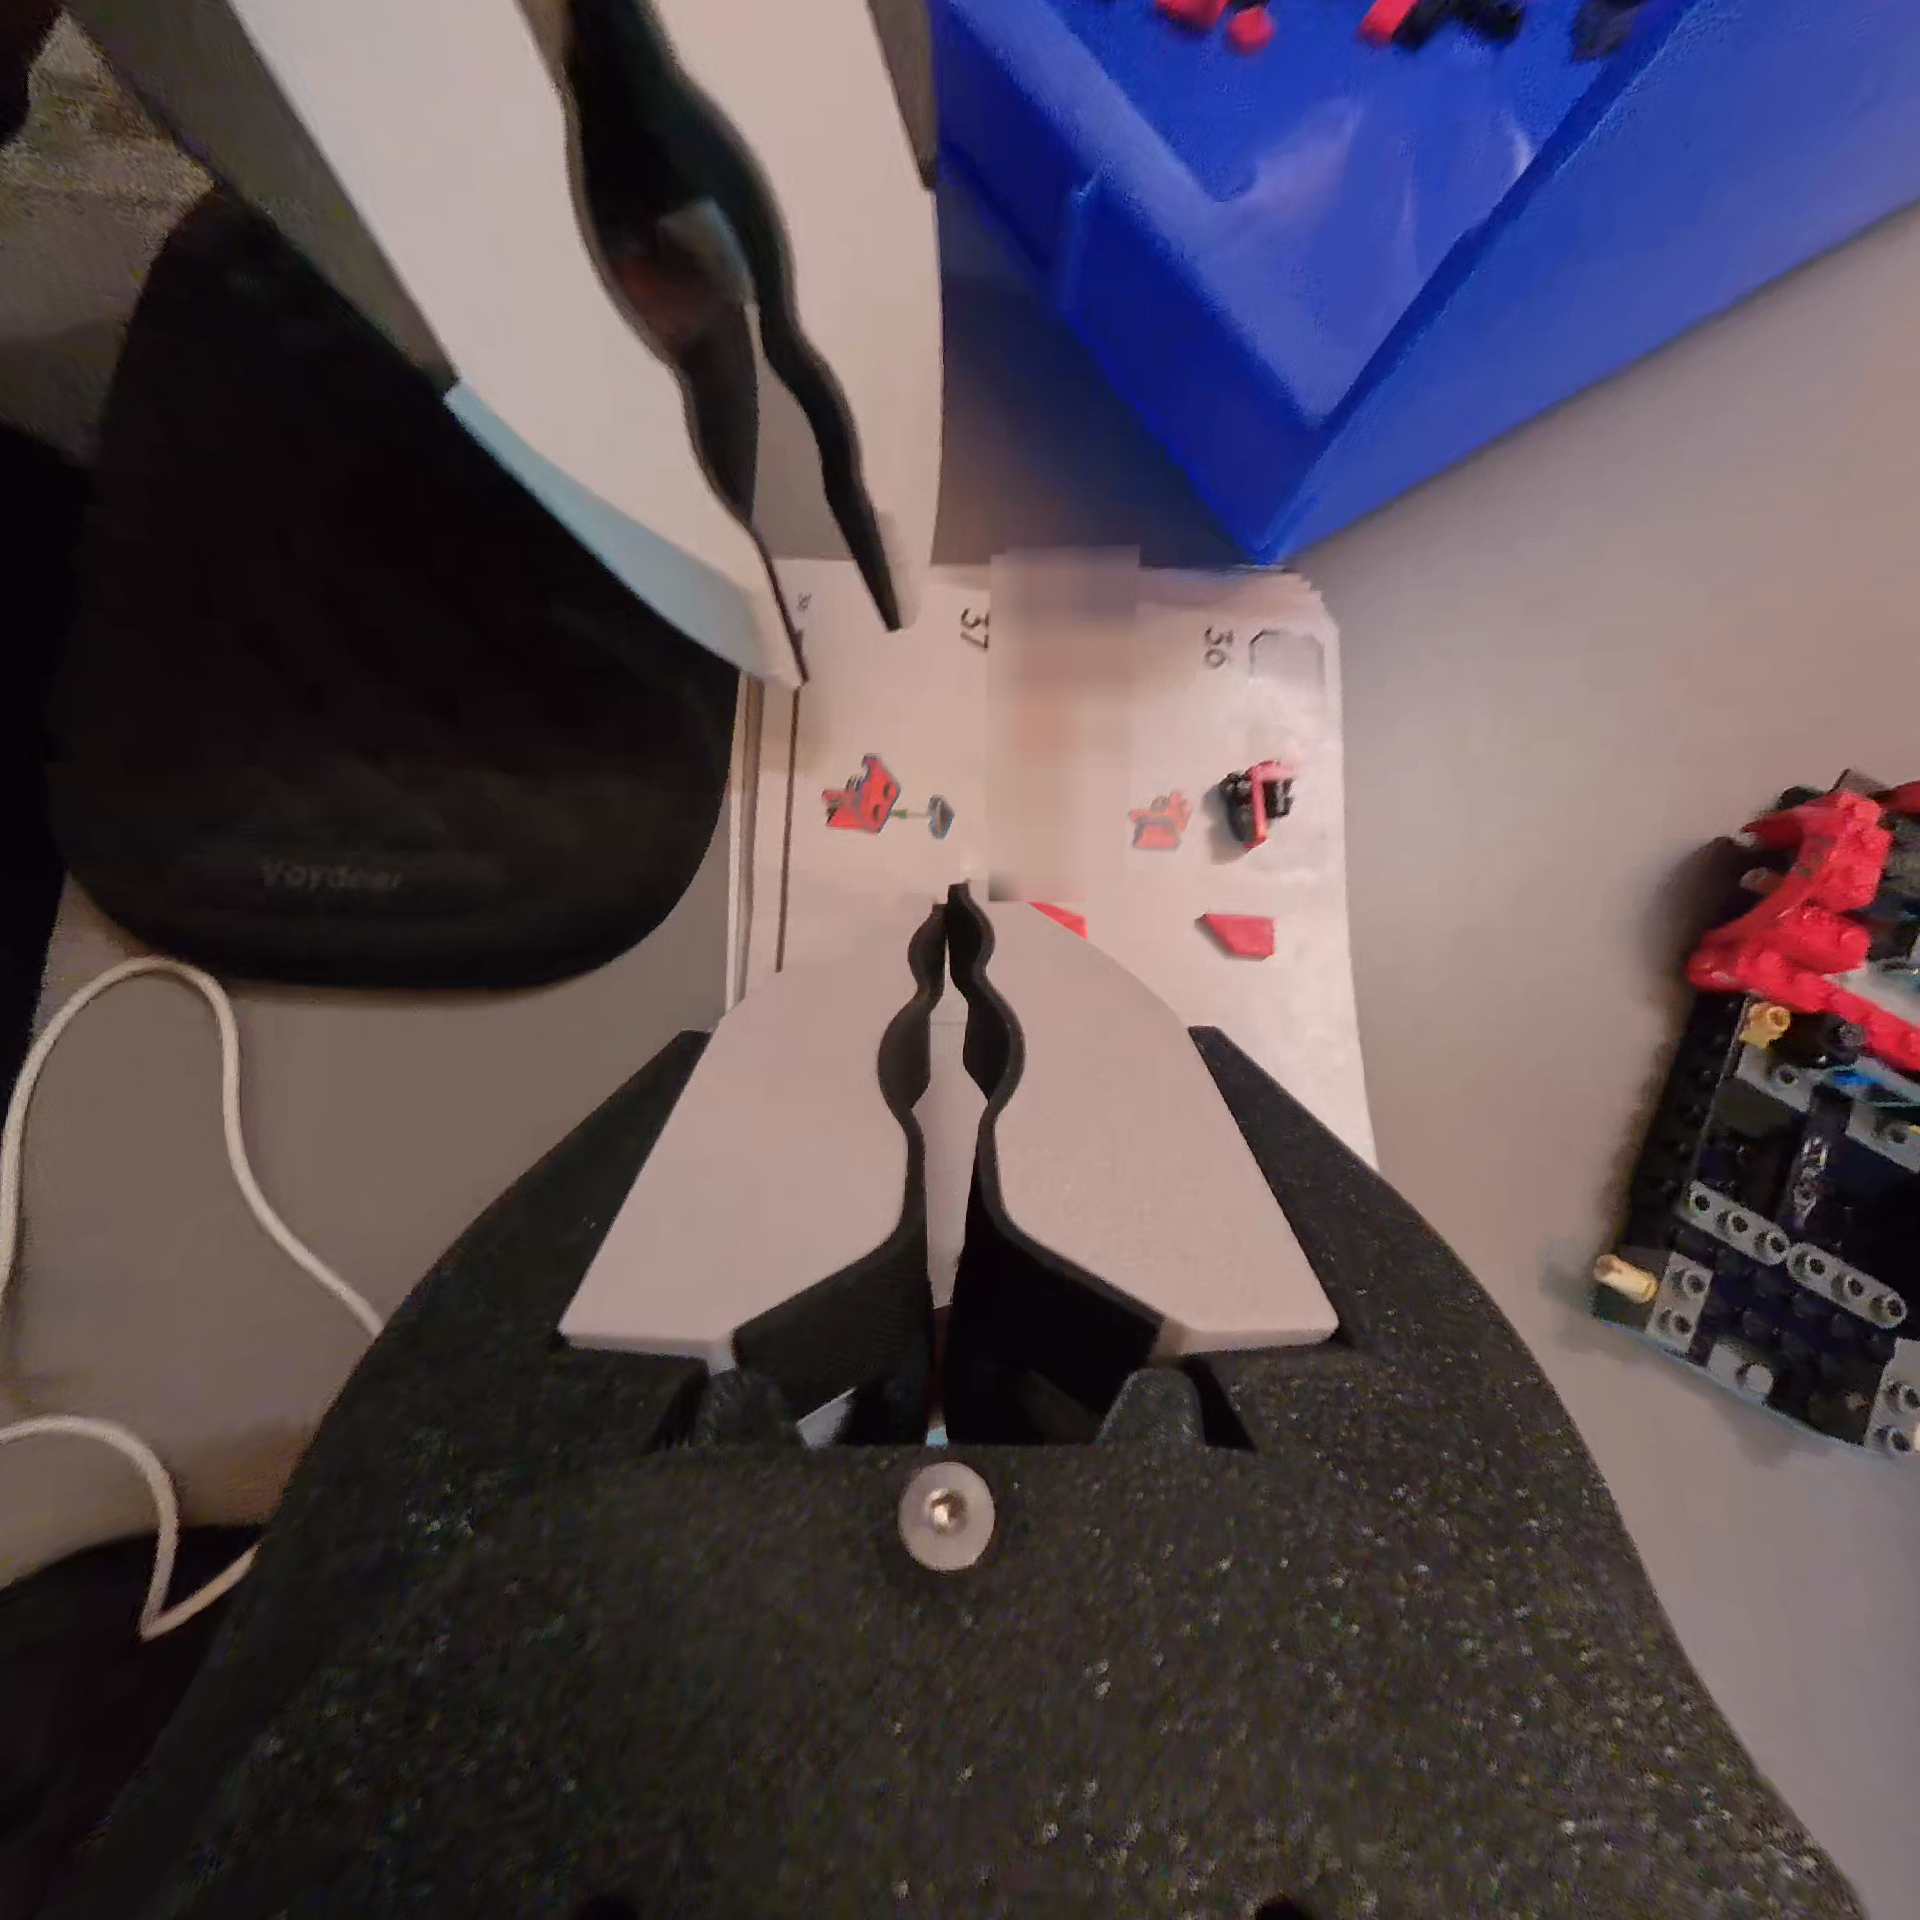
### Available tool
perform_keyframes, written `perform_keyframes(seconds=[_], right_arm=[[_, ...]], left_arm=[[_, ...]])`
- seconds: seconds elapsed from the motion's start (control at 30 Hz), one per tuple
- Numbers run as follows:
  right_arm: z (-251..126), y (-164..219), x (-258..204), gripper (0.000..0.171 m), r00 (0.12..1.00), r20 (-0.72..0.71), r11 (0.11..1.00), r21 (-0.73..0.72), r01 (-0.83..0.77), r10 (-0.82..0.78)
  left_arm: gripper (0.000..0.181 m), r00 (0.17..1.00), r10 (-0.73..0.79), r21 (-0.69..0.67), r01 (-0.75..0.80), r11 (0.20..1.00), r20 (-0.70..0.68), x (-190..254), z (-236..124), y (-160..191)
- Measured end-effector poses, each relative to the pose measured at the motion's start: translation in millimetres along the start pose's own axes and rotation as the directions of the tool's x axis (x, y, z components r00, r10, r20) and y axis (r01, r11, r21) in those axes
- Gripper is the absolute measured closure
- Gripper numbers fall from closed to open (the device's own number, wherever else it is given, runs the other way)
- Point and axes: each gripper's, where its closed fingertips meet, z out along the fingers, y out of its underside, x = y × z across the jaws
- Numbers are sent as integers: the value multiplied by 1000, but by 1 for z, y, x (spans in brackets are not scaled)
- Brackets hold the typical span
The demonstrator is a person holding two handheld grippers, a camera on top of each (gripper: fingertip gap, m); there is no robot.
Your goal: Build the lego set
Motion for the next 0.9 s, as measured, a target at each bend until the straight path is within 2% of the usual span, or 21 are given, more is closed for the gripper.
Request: perform_keyframes(seconds=[0.17,0.43,0.67,0.73,0.83,0.9], right_arm=[[11,9,-3,171,999,27,998,-59,24,-22],[-1,22,-14,171,999,44,998,-63,3,0],[-11,16,1,169,1000,-5,999,-23,-31,31],[-13,14,5,169,999,-10,999,-11,-41,41],[-17,11,8,158,998,16,998,20,-54,54],[-19,5,10,152,994,49,993,74,-96,93]], left_arm=[[165,1000,-8,4,8,1000,20,-4,-5,2],[165,998,-36,6,36,999,53,-14,-5,5],[166,961,-85,-9,91,996,263,-51,-9,14],[172,959,-103,10,104,994,264,-55,-11,15],[175,957,-140,51,132,990,254,-57,-13,14],[174,944,-140,26,139,990,299,-65,-15,21]])
